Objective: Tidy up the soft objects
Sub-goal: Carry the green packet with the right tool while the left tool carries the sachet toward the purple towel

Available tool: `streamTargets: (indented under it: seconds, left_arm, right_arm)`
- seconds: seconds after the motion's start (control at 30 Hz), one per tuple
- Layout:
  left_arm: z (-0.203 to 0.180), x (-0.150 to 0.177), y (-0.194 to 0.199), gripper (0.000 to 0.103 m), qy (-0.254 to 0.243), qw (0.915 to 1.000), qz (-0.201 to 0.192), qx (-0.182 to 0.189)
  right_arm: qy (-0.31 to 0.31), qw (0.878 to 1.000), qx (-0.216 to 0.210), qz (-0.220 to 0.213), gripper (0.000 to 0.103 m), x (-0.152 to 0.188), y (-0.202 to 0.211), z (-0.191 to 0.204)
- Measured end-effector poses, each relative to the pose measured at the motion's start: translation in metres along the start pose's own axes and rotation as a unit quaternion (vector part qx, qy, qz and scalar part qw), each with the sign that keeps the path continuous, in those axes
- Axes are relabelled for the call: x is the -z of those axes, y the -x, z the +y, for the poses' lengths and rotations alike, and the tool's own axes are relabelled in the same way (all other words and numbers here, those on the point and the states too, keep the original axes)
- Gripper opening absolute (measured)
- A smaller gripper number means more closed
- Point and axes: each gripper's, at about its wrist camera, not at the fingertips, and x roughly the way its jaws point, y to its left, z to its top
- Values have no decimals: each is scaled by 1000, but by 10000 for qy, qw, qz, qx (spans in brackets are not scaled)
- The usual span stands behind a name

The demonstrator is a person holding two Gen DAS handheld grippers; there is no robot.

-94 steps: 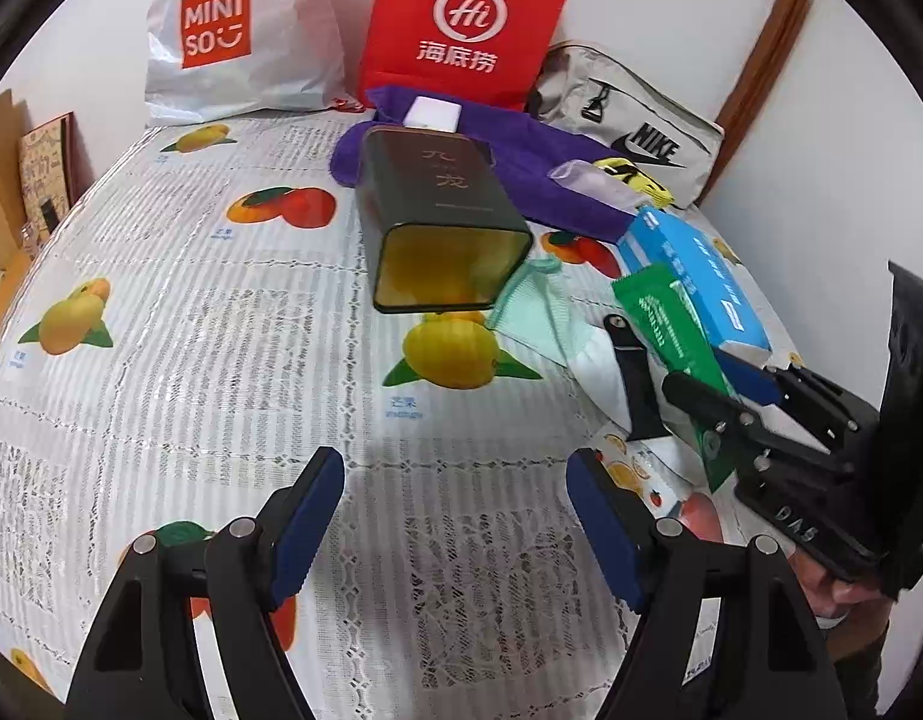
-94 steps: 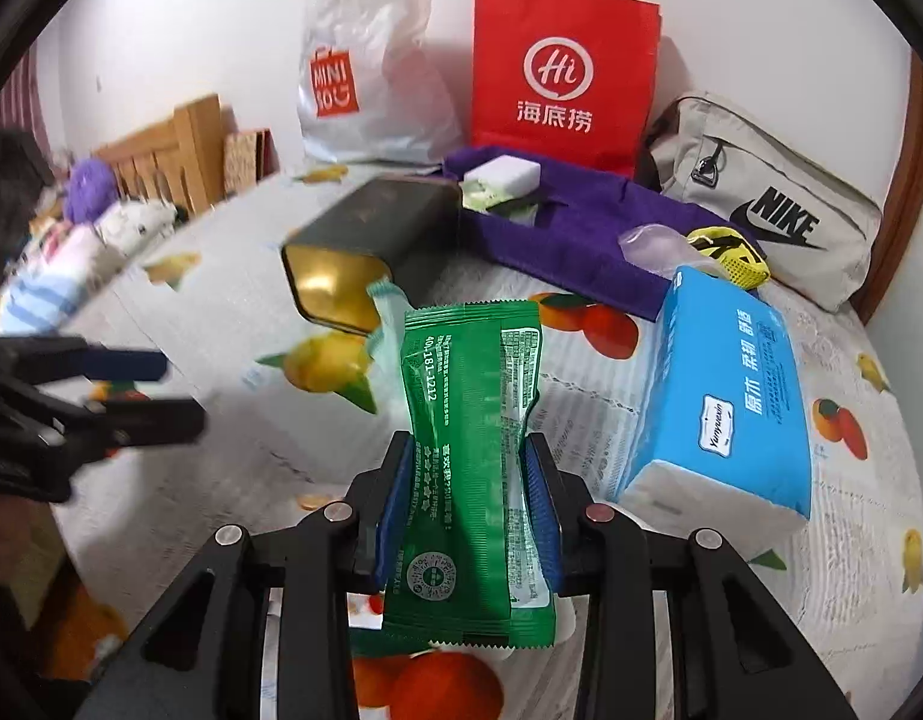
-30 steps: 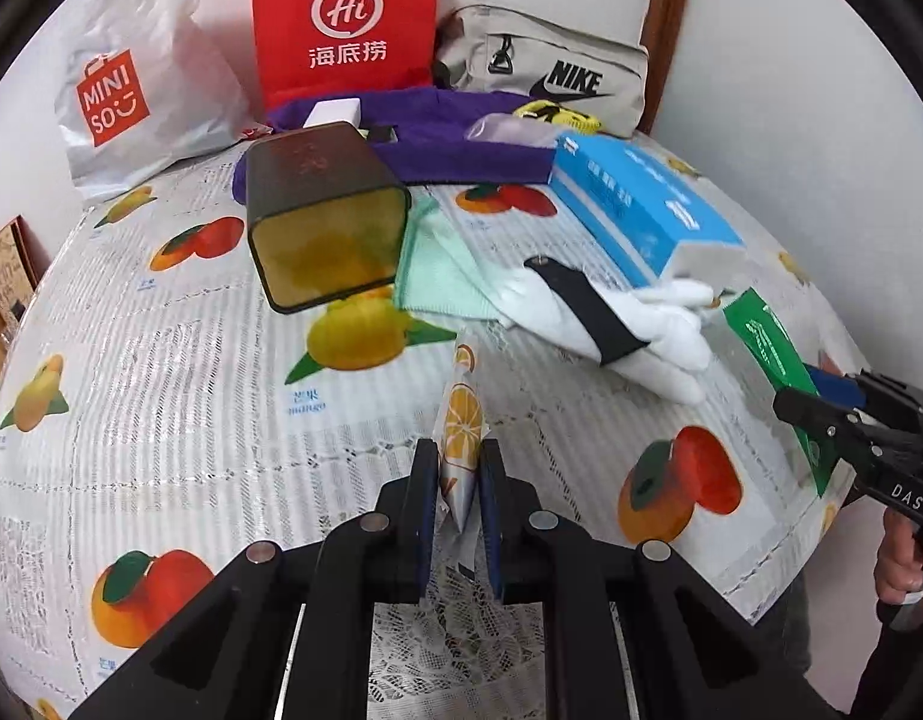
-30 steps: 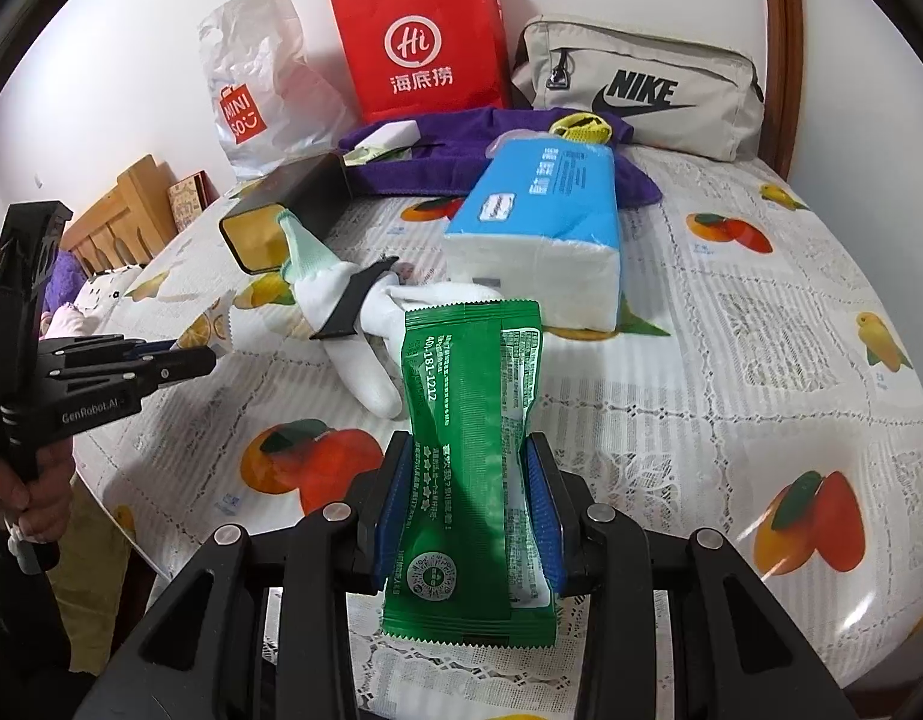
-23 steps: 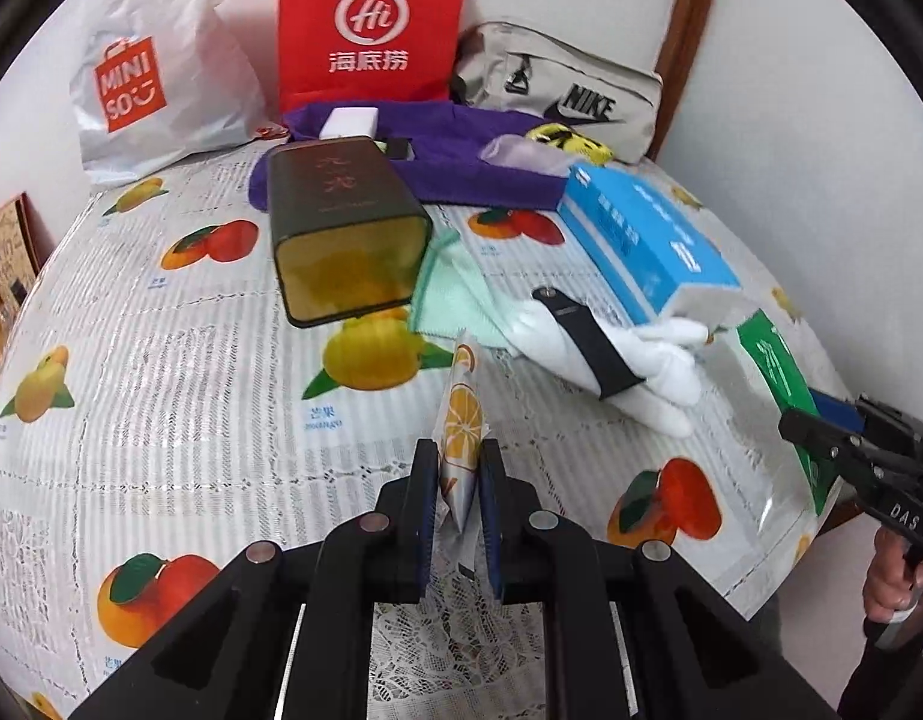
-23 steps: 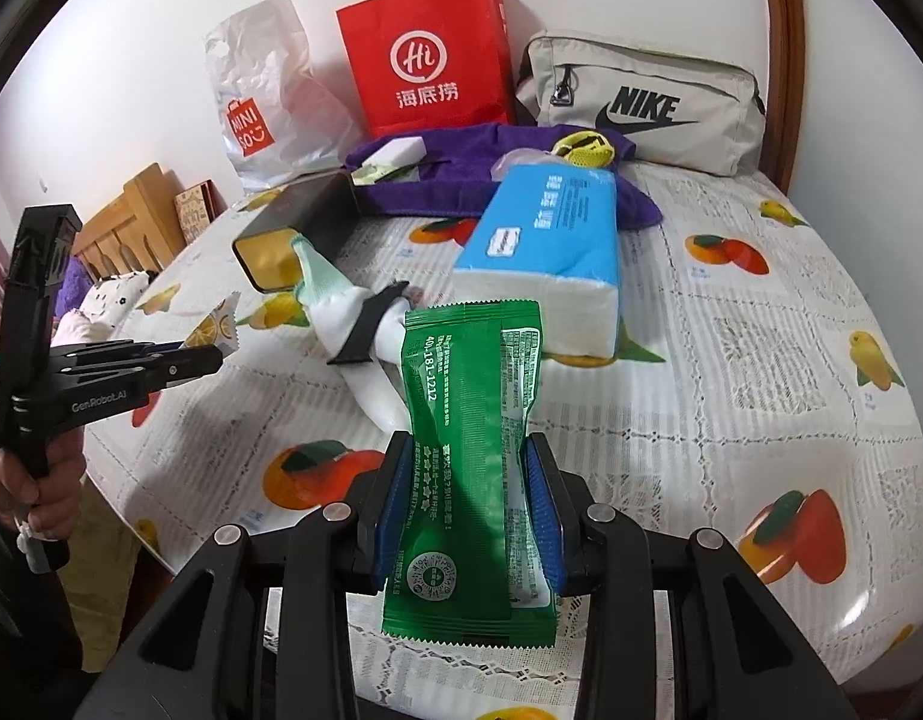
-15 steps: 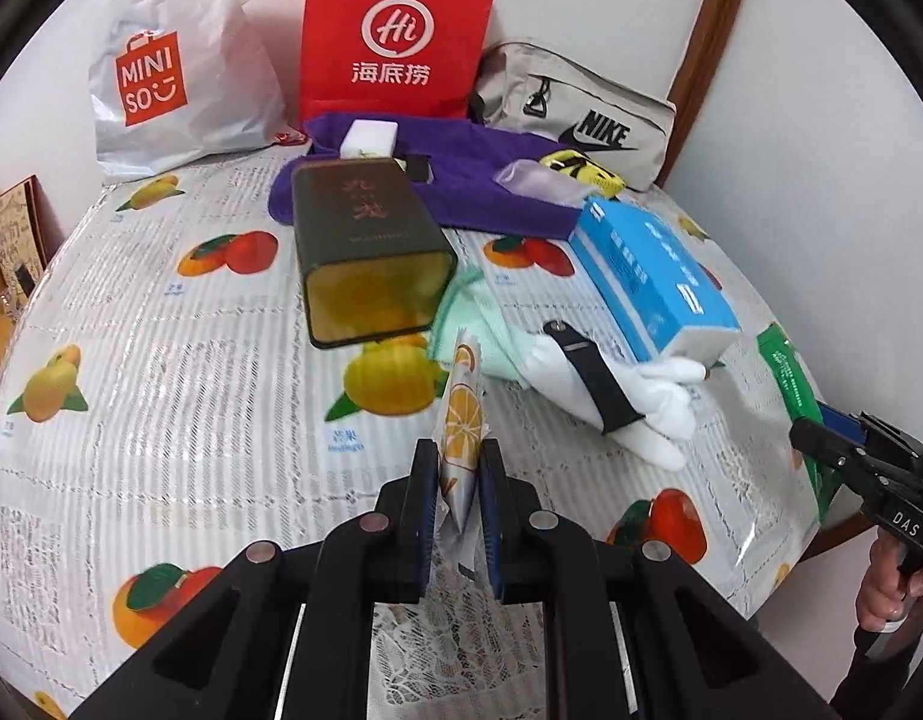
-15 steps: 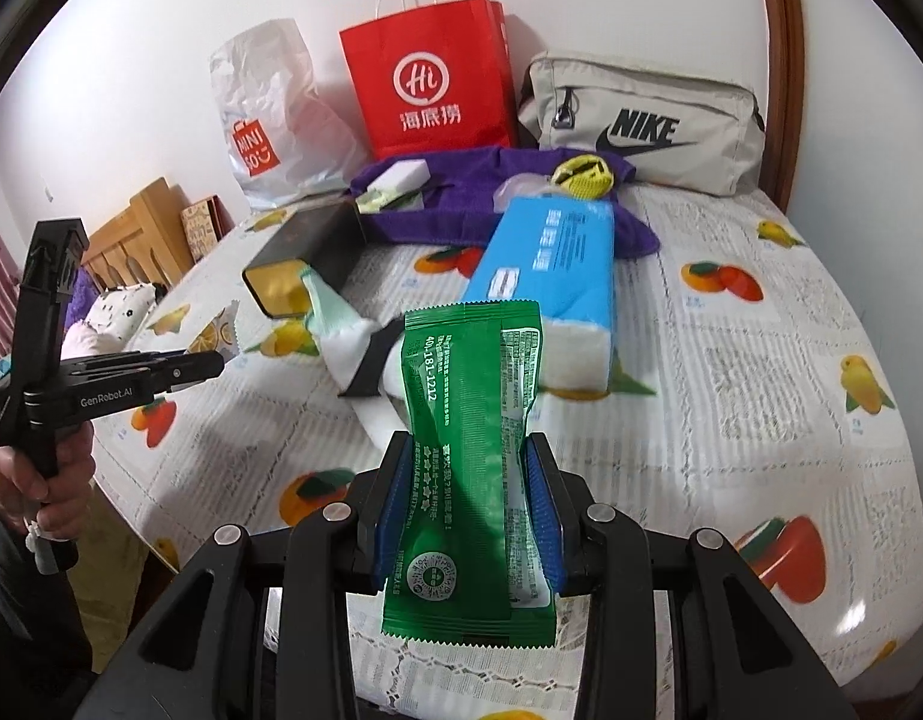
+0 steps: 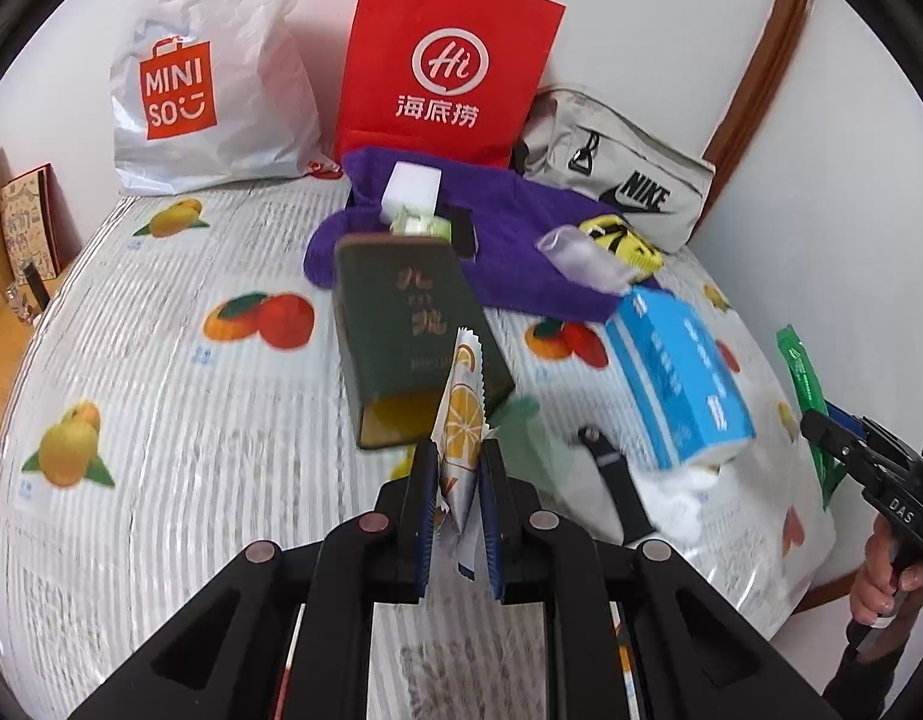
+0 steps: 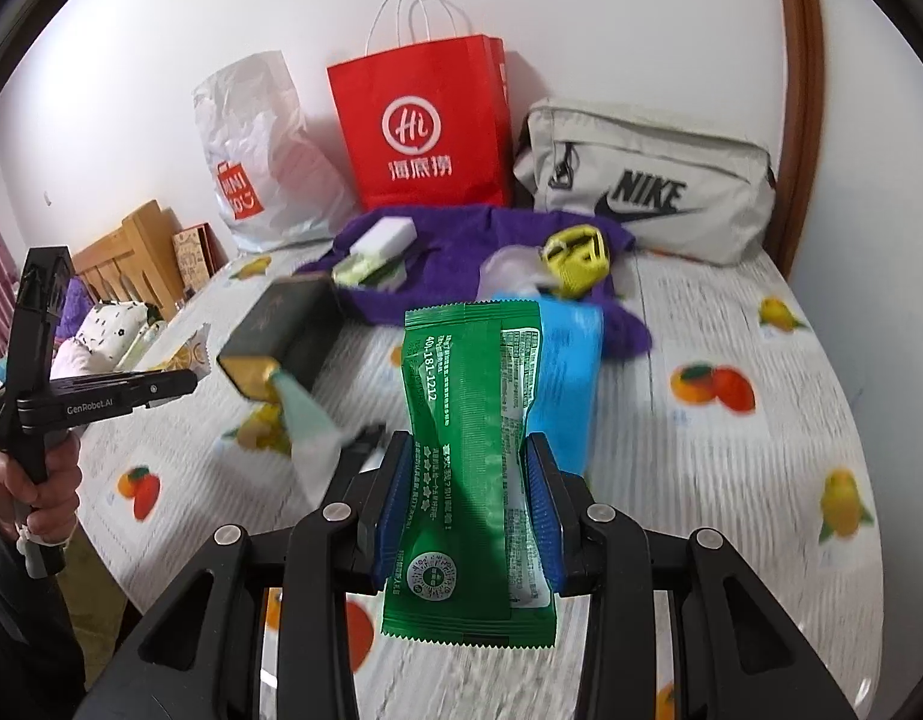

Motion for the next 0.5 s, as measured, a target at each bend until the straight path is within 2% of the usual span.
streamTargets:
  seconds: [0.5]
  left_arm:
    - [10,-69,-26,14,231,9996,26,155]
  right_arm:
    - [90,9999,128,-68,37,-95,-57,-21]
